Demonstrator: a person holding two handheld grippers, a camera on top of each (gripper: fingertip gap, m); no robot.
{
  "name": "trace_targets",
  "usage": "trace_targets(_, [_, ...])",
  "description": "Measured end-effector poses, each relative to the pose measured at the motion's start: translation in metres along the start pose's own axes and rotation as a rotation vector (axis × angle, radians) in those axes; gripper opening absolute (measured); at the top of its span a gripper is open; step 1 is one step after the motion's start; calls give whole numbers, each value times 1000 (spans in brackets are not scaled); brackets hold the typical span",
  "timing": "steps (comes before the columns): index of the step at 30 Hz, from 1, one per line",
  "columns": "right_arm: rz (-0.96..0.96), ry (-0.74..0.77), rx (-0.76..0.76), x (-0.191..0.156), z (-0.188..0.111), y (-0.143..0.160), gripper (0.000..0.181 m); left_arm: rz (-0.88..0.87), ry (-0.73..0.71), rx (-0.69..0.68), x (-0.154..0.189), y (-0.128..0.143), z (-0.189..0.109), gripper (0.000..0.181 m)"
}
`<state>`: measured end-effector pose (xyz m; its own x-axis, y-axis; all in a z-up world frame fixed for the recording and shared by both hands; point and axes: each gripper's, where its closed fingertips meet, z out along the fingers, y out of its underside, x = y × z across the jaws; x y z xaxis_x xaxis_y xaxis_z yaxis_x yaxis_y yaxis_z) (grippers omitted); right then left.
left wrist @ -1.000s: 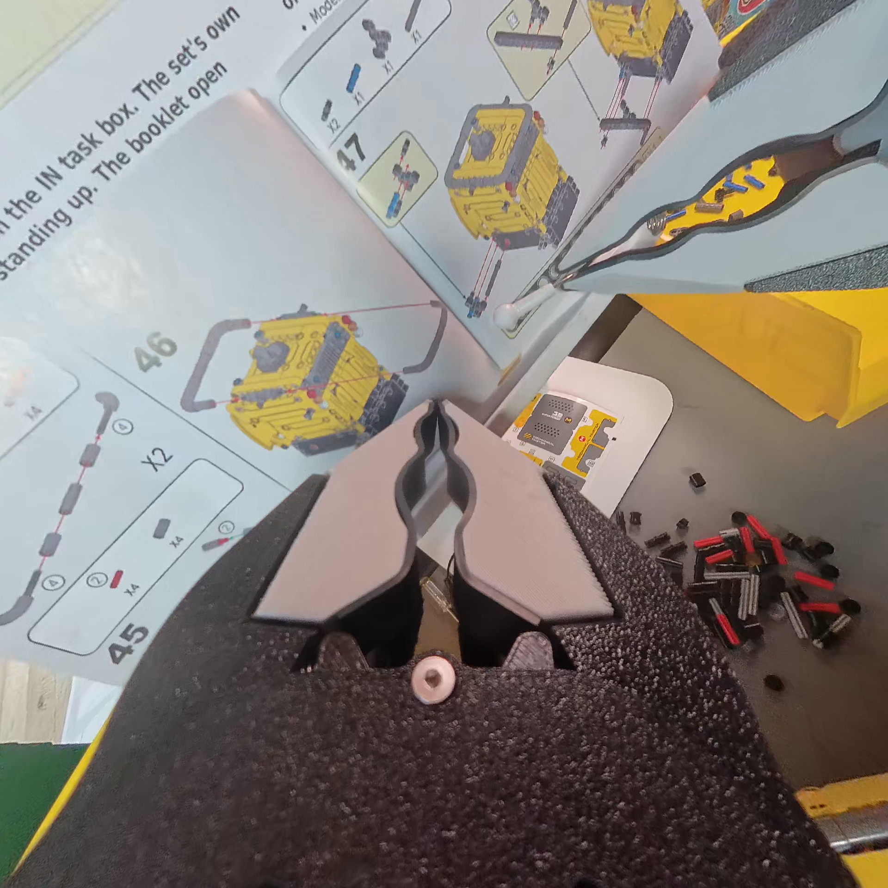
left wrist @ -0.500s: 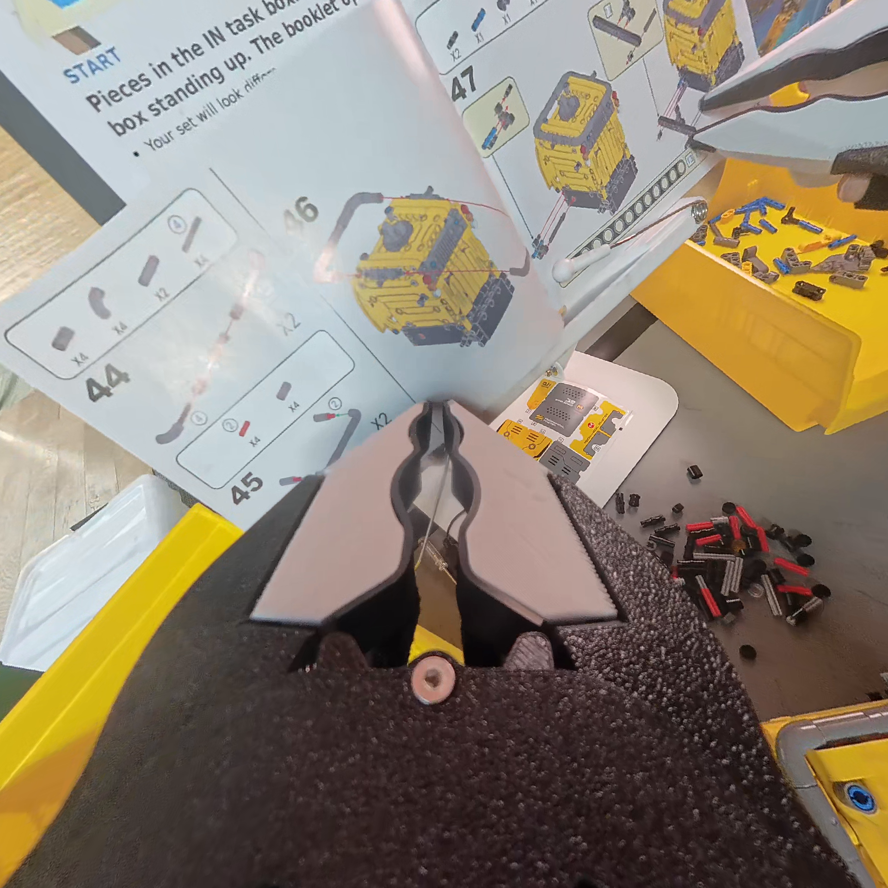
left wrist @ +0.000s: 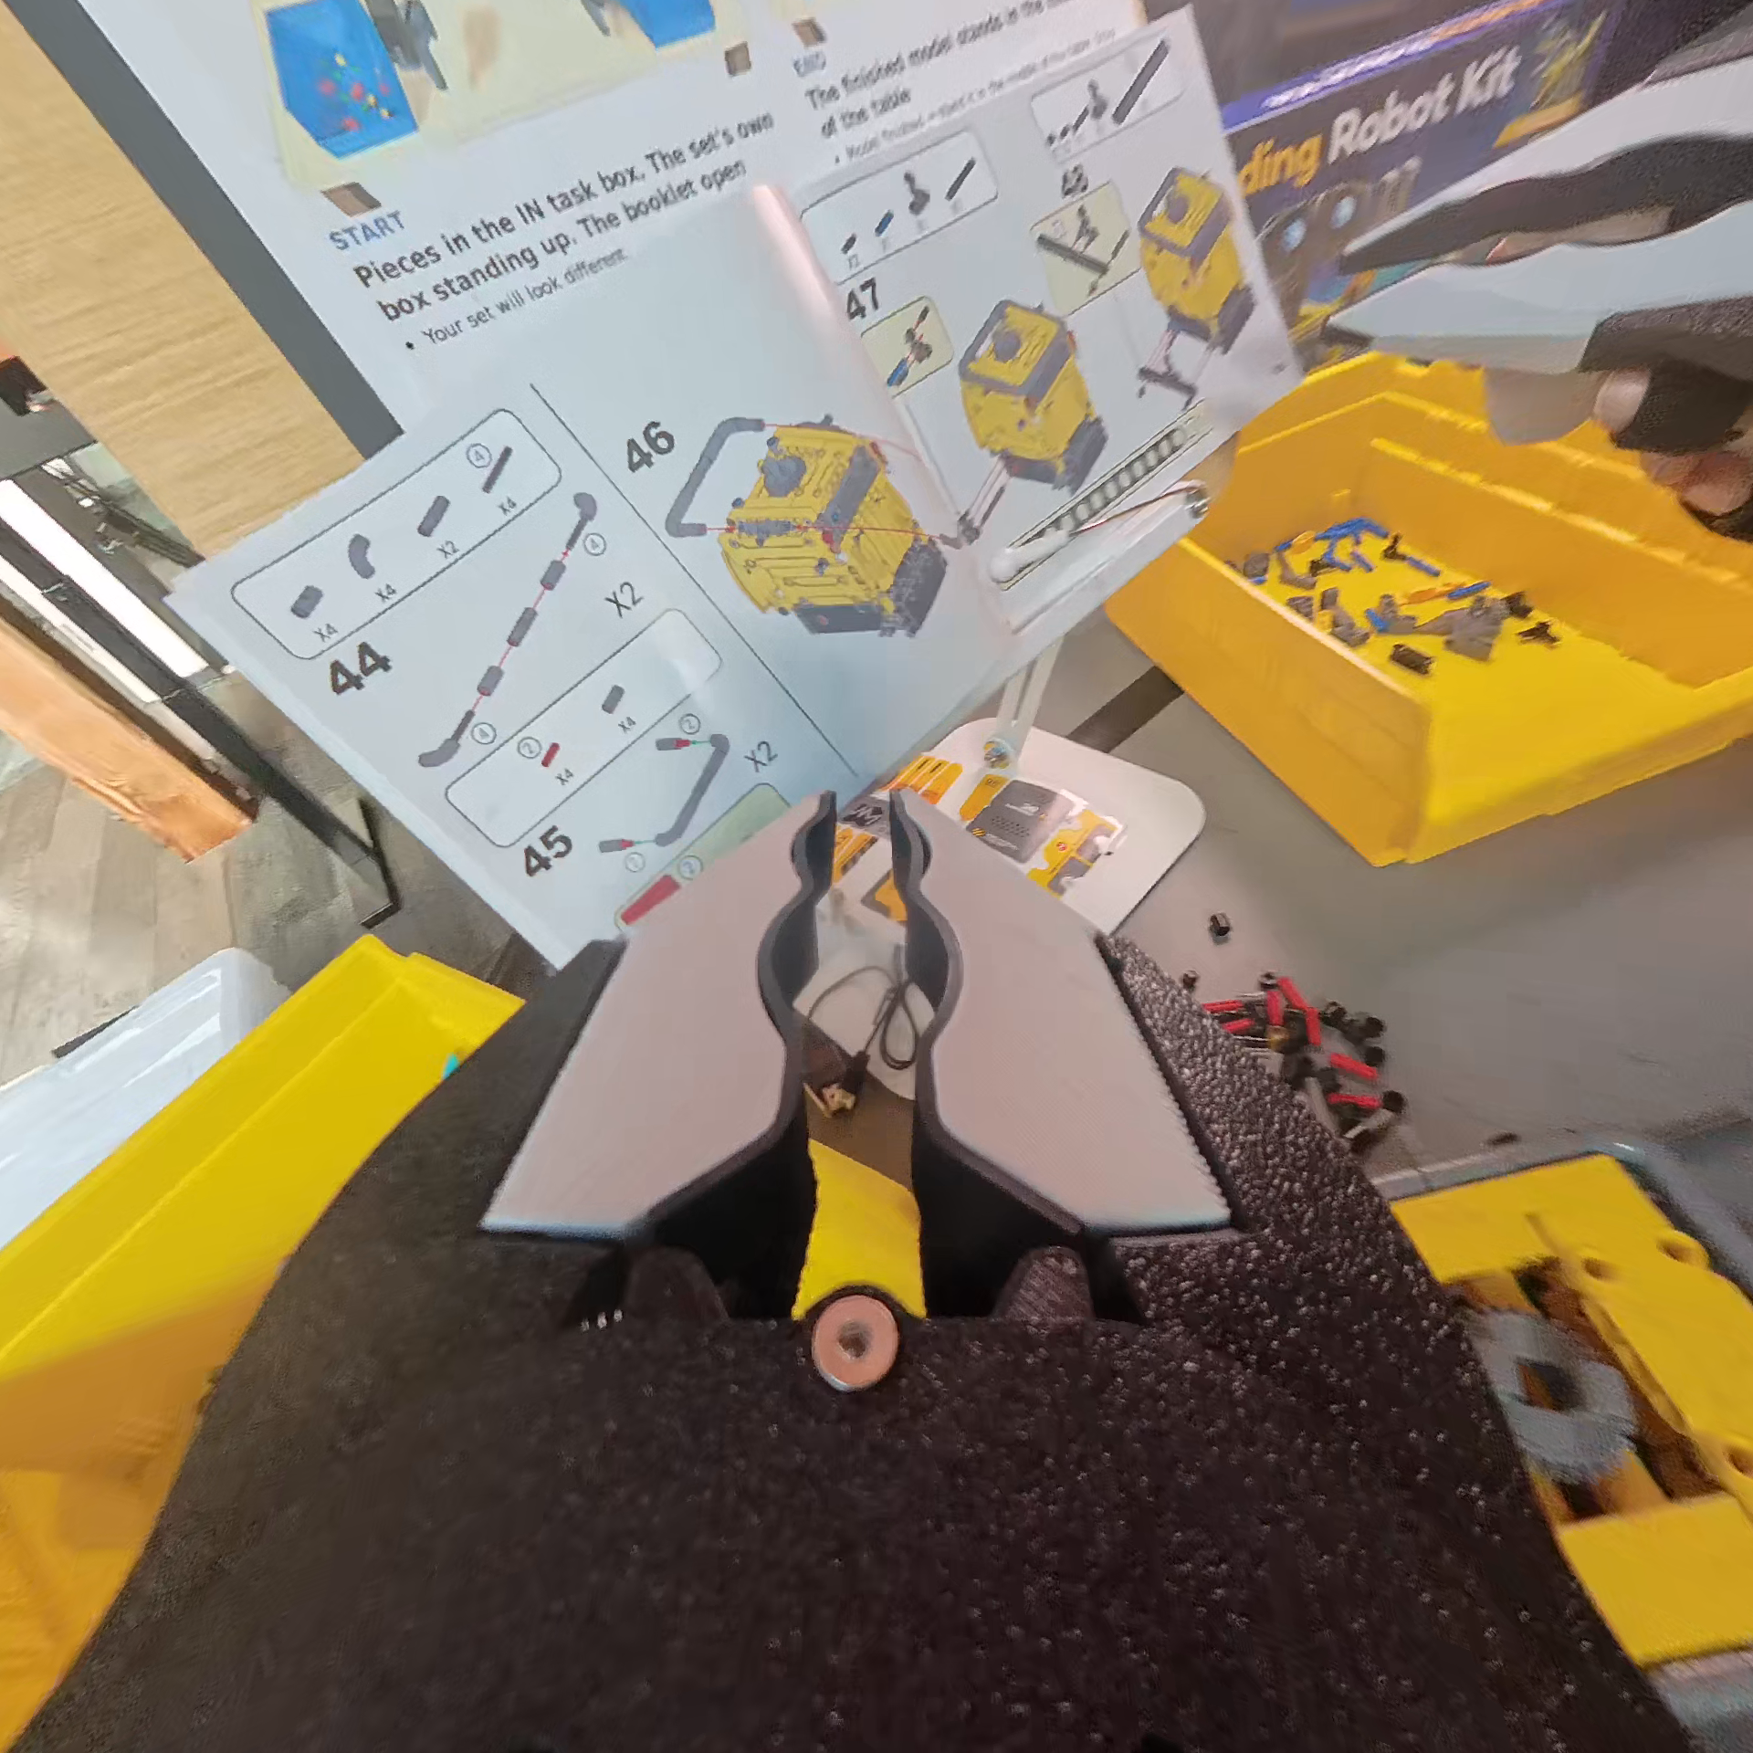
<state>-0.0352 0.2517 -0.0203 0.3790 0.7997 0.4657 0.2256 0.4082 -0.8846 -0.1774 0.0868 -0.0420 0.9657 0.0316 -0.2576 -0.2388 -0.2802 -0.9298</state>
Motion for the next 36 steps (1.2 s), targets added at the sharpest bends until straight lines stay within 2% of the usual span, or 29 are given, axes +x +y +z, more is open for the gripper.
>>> trace_targets(4, [73,-182,37,-42,-59,-10,18,-71,128,88,41,-2,-53,20])
trace_targets(7, [69,-404,-22,-96,-114,6,18,-68,200,84,73,17,-93,27])
trace_targets(9, [32,-570,-80,-138,-155,25,17,-52,248,73,96,35,-118,27])
trace_targets(11, [-15,-719,-124,-178,-194,41,18,-12,343,48,128,57,-142,20])
trace_targets(13, [-68,-878,-146,-218,-231,53,18,30,518,-41,171,89,-163,20])
trace_targets(15, [-102,-985,-178,-249,-253,64,18,112,631,-161,206,127,-174,21])
trace_targets(17, [-127,-1025,-236,-271,-256,76,18,185,698,-263,231,158,-175,24])
trace_targets(20, [-153,-1066,-308,-295,-253,84,18,211,752,-322,255,179,-168,24])
trace_targets(23, [-205,-1069,-355,-308,-249,90,8,248,748,-357,264,189,-163,16])
trace_targets(25, [-211,-1091,-353,-314,-251,87,7,276,728,-343,265,189,-161,9])
trace_targets(29, [-251,-1103,-353,-320,-252,83,8,315,734,-328,260,191,-164,8])
trace_targets(31, [-220,-1089,-338,-316,-246,73,21,348,720,-327,251,194,-165,7])
trace_targets(33, [-107,-978,-302,-298,-219,49,34,354,700,-331,240,196,-166,7])
trace_targets(36, [48,-782,-271,-269,-170,17,72,318,680,-326,225,198,-166,20])
